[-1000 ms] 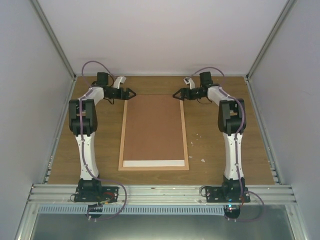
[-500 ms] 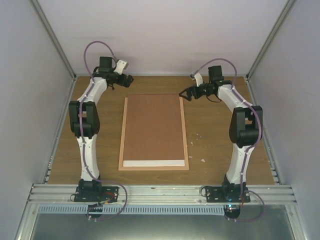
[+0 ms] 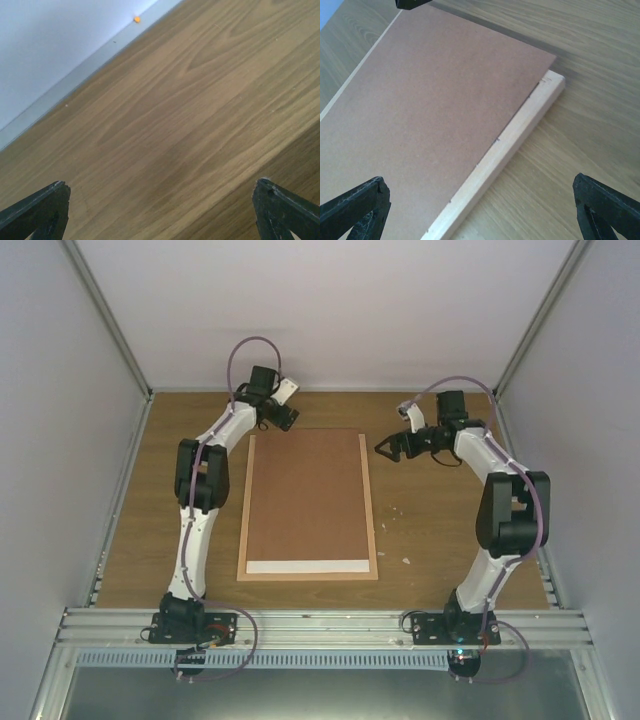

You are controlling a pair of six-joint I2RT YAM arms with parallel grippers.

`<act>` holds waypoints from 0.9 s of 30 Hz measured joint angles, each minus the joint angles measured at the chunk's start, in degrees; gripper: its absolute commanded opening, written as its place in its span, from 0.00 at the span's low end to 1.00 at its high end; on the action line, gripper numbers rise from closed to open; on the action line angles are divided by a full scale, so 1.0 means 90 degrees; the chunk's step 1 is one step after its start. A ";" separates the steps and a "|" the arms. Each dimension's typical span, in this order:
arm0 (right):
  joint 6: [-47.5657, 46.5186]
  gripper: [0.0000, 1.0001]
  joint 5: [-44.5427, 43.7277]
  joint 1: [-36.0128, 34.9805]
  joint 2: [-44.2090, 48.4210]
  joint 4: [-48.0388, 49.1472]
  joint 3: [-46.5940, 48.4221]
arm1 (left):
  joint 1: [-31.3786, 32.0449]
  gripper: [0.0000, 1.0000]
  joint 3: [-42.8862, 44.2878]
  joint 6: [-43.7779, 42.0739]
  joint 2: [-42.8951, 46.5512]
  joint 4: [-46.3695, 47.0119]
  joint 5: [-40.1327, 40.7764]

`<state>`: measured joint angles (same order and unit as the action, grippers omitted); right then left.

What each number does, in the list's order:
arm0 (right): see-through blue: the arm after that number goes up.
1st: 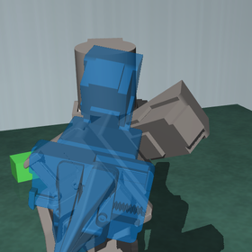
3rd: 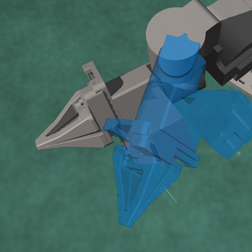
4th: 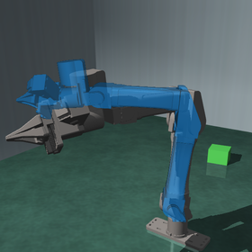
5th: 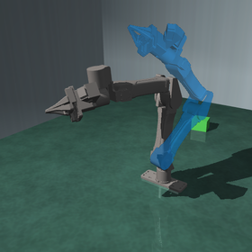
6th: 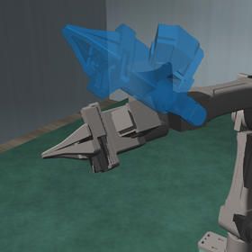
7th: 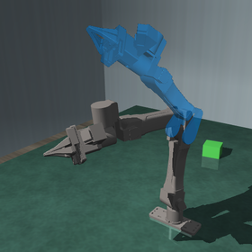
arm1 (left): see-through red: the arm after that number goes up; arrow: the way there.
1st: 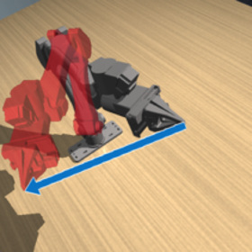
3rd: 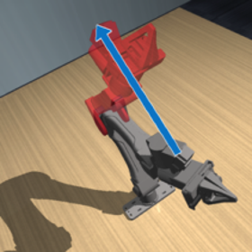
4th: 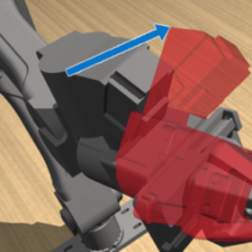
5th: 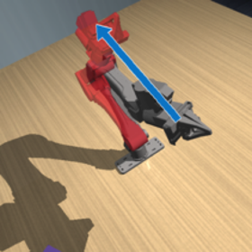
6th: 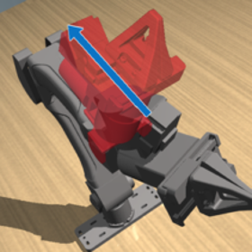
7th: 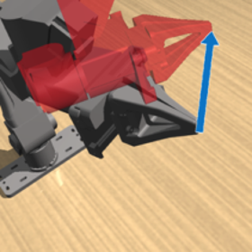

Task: Put the photo into the frame
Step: Adjust the photo frame item on the photo frame.

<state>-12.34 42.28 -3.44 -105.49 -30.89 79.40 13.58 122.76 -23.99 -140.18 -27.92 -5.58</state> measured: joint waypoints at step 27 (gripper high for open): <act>-0.0087 1.00 0.0209 0.0243 0.0274 0.0007 -0.0500 | 0.0389 0.99 -0.1661 -0.0398 0.0780 0.0396 0.0262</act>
<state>-13.13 44.16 -1.26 -103.02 -30.83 74.89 17.08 107.81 -27.57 -133.16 -24.36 -3.22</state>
